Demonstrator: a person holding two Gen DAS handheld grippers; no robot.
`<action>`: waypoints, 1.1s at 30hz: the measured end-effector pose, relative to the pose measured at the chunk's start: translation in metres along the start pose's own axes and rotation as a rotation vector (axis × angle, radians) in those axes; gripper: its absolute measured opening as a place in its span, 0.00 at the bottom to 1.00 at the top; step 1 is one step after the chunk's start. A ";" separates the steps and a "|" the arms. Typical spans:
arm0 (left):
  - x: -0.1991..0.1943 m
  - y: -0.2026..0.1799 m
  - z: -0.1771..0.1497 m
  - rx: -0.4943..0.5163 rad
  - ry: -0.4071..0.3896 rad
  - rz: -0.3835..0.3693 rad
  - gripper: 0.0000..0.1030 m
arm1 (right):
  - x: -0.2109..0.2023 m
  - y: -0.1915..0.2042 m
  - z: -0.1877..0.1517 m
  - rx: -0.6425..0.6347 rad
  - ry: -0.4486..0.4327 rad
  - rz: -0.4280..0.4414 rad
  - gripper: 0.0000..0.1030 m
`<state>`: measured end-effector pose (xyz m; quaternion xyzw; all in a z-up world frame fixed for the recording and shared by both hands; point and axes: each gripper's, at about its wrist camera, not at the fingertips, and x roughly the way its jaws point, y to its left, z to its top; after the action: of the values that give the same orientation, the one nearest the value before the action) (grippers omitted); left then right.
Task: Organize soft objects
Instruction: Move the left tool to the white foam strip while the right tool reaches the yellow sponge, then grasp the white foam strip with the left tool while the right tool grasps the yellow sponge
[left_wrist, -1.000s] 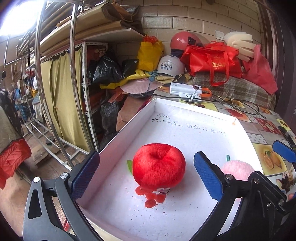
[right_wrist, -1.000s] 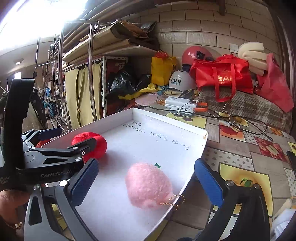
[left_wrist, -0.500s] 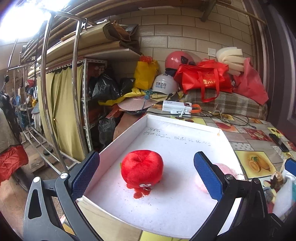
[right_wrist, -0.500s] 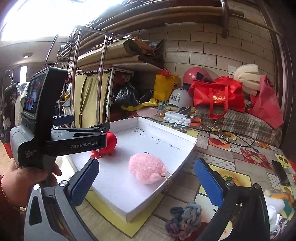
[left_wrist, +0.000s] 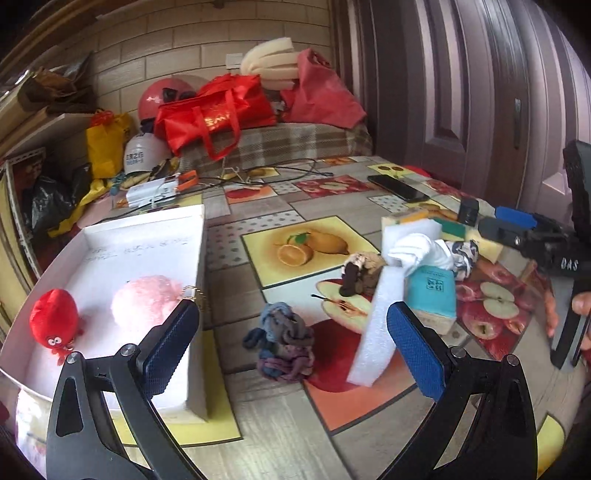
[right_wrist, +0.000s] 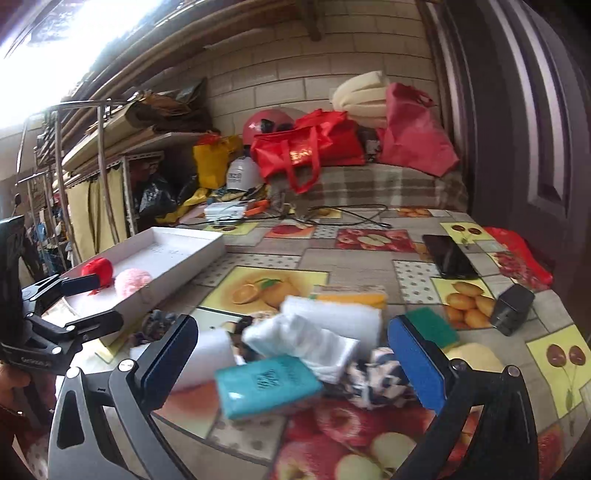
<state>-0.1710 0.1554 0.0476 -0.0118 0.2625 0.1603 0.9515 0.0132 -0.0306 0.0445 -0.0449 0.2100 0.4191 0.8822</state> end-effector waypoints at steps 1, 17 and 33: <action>0.003 -0.011 0.000 0.040 0.013 -0.004 1.00 | -0.004 -0.020 -0.001 0.030 0.014 -0.031 1.00; 0.060 -0.052 -0.001 0.184 0.242 -0.053 0.79 | 0.045 -0.083 -0.017 -0.038 0.355 -0.082 1.00; 0.022 -0.041 0.005 0.120 0.043 0.014 0.19 | -0.002 -0.093 -0.007 0.017 0.122 -0.150 0.58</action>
<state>-0.1378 0.1241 0.0381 0.0437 0.2919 0.1505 0.9435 0.0801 -0.0937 0.0300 -0.0786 0.2630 0.3465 0.8970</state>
